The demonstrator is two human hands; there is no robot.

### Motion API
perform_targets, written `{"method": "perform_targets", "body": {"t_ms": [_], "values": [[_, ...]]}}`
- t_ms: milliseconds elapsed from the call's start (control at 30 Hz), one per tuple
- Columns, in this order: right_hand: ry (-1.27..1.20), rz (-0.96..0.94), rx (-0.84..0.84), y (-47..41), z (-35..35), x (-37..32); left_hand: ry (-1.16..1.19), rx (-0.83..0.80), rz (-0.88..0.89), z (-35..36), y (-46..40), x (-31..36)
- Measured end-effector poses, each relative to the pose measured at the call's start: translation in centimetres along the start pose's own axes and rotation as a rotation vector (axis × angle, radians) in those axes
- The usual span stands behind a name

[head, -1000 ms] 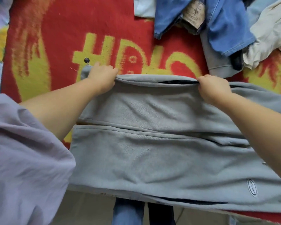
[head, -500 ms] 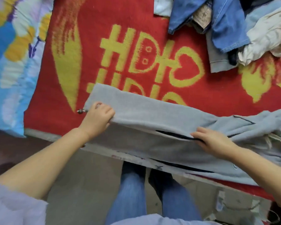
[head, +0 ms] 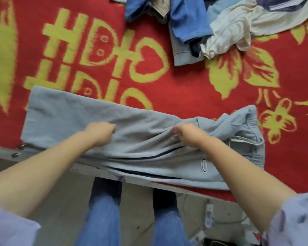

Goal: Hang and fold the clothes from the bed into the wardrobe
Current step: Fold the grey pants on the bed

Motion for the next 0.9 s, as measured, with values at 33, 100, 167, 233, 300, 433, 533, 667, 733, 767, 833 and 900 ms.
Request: {"method": "perform_targets", "body": {"t_ms": [33,100,167,233,300,433,533,667,733,767,833,900], "values": [[0.056,0.038,0.072,0.6,-1.2,3.4,0.114,0.054,0.074,0.2,-0.7,4.1],[0.229,0.124,0.183,2.0,-2.8,10.7,0.281,0.133,0.218,1.3,-1.8,12.4],[0.338,0.216,0.168,3.5,-3.4,17.4,0.353,0.182,0.288,2.9,-2.6,19.4],[0.393,0.263,0.07,4.2,-3.6,22.1,0.324,0.252,0.267,4.4,-3.2,23.9],[0.451,0.257,-0.013,3.9,-3.5,24.6,0.193,0.35,0.179,5.8,-3.7,25.7],[0.524,0.191,0.035,2.3,-2.9,25.8,0.096,0.439,0.136,7.3,-3.4,25.4],[0.49,0.137,0.189,5.3,-4.4,25.6,0.181,0.545,0.239,6.8,-2.4,24.7],[0.474,0.028,0.319,14.2,-3.2,25.5,0.136,0.646,0.456,6.5,0.6,24.4],[0.515,-0.028,0.291,18.2,0.7,25.2,0.061,0.617,0.558,7.7,1.9,24.6],[0.531,-0.063,0.269,19.6,3.3,24.9,0.009,0.585,0.598,9.1,2.3,24.7],[0.519,-0.108,0.212,21.1,9.0,24.3,-0.123,0.432,0.59,12.8,2.6,24.8],[0.397,-0.091,0.089,21.3,14.5,23.8,-0.23,0.281,0.473,16.1,2.3,24.2]]}}
Point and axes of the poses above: each hand's wrist, its own y-axis away from the middle knuckle, its own z-axis out of the palm, x = y × z, the point moved 2 cm from there along -y, towards the middle knuckle, and after that the axes turned 10 degrees about y, right-handed, at the moved point
